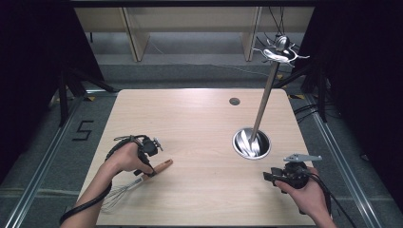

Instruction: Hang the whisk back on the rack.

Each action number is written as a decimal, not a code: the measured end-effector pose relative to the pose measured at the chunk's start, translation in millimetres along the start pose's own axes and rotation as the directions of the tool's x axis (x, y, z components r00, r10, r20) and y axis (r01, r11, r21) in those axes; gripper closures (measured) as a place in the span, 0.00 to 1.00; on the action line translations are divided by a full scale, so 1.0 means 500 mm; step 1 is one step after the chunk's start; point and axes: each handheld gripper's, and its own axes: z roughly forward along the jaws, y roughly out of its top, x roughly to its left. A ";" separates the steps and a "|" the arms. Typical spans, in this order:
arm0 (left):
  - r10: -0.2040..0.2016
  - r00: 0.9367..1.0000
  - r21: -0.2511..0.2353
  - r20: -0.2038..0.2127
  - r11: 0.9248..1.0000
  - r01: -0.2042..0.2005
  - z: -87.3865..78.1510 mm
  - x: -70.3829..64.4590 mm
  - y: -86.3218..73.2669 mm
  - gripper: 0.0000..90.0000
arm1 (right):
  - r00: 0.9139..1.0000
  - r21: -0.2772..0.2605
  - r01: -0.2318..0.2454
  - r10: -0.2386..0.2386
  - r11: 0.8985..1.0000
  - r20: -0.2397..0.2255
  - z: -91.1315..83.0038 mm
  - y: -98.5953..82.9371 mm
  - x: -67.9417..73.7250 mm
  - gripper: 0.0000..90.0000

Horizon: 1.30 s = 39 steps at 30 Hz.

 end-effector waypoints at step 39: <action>-0.079 0.997 0.142 0.007 0.987 0.077 0.051 -0.014 -0.014 0.75 | 0.999 0.007 0.033 -0.033 0.999 0.011 -0.003 0.000 0.000 0.62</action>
